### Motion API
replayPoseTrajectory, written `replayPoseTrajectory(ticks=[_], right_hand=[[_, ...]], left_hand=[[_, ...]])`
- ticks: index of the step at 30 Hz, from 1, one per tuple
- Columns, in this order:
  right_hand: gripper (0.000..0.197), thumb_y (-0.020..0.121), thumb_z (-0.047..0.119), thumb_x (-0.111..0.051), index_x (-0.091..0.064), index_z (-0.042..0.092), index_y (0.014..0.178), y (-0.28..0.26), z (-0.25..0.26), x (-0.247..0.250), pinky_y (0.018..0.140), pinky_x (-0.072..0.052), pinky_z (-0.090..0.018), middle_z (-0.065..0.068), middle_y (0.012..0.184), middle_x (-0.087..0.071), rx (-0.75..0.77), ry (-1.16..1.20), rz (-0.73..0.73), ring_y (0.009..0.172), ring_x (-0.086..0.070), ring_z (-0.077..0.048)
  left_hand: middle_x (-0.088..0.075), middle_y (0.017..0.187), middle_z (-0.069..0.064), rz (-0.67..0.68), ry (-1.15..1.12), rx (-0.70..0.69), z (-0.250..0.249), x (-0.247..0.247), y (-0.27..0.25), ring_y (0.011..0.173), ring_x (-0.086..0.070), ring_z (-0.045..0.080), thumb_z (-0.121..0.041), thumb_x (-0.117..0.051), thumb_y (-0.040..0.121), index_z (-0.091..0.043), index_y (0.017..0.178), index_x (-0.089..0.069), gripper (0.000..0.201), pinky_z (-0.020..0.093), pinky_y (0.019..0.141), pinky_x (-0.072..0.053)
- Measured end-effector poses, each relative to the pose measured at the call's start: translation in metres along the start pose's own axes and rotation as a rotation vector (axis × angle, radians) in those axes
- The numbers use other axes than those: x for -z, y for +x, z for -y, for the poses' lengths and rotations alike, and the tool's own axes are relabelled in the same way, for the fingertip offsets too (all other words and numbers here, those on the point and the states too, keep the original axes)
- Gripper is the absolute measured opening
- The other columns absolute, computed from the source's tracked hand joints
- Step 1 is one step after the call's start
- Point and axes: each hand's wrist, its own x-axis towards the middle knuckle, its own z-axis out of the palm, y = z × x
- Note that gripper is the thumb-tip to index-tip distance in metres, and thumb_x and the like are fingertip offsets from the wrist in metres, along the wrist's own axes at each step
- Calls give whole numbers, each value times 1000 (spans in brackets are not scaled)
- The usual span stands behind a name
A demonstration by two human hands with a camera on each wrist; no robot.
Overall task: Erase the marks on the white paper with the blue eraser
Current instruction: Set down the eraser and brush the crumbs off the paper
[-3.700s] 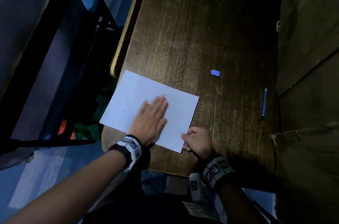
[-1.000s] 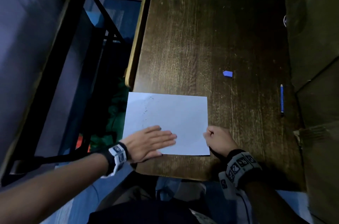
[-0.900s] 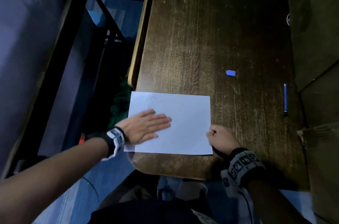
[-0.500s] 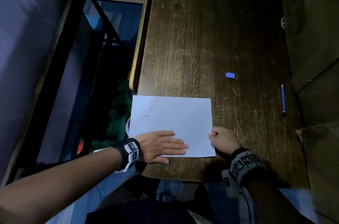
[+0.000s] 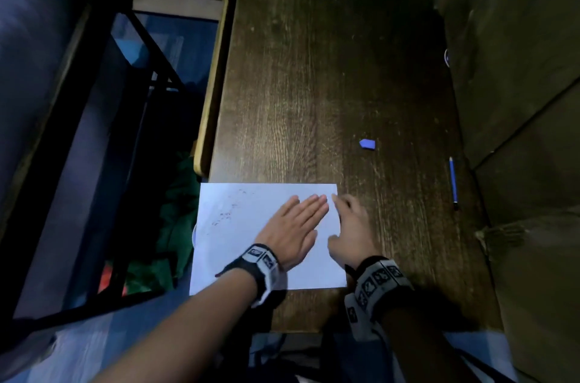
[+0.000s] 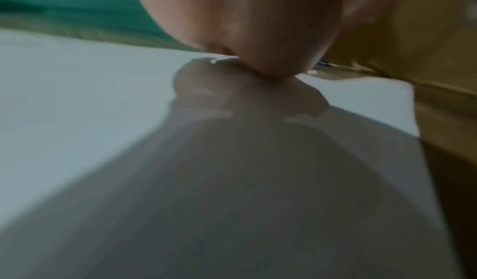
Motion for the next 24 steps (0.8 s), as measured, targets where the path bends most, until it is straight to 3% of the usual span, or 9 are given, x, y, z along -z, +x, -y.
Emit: replayPoseTrajectory(ticks=[4,8,11,13,16,17,20,24], right_hand=[[62,85,17,-56,-42,20,145,11,-5,-3,102,-44,-37,10,144,-32,59,-133,4,132,-31,-17],[52,95,36,-55,-42,18,143,17,-4,-1,92,-51,-40,9,137,-34,69,-207,23,130,-31,-17],[53,96,38,-56,-42,17,143,23,1,0,95,-50,-41,5,141,-34,53,-272,46,135,-30,-19],[53,97,38,-56,-43,16,143,26,6,1,99,-47,-39,2,143,-34,39,-313,60,136,-30,-21],[55,97,38,-55,-42,15,145,27,11,3,99,-46,-37,0,147,-32,28,-372,61,136,-30,-22],[55,98,38,-55,-41,14,145,26,12,2,99,-47,-37,0,147,-31,28,-378,58,136,-30,-22],[55,99,37,-53,-39,15,147,26,9,1,98,-47,-36,2,148,-29,22,-367,76,137,-27,-21],[52,99,34,-53,-41,14,146,27,10,1,98,-46,-33,1,148,-29,27,-359,74,133,-30,-21]], left_hand=[[-11,170,-1,13,41,118,24,0,5,156,-11,15,-45,-15,107,-18,163,-13,62,43,124,-5],[-20,168,0,-49,13,423,84,14,-27,155,-20,17,-43,-13,107,-16,162,-21,61,44,124,-9],[-16,169,3,-123,25,587,90,18,-32,156,-15,19,-41,-16,107,-11,161,-19,62,46,126,-8],[-12,169,4,-142,-12,514,69,14,-20,156,-12,19,-42,-16,107,-12,162,-15,62,44,126,-4],[-10,170,5,-47,2,210,29,-4,-16,157,-12,20,-45,-17,108,-14,162,-16,63,44,126,-8],[-12,170,4,-28,22,179,28,-8,-21,156,-15,20,-45,-18,108,-13,162,-19,63,44,125,-10],[-20,168,3,-75,-38,367,55,-3,-45,154,-22,19,-42,-19,107,-12,160,-26,62,42,125,-8],[-16,169,5,-102,-13,612,89,13,-69,157,-11,19,-39,-16,108,-7,161,-20,62,44,126,-5]])
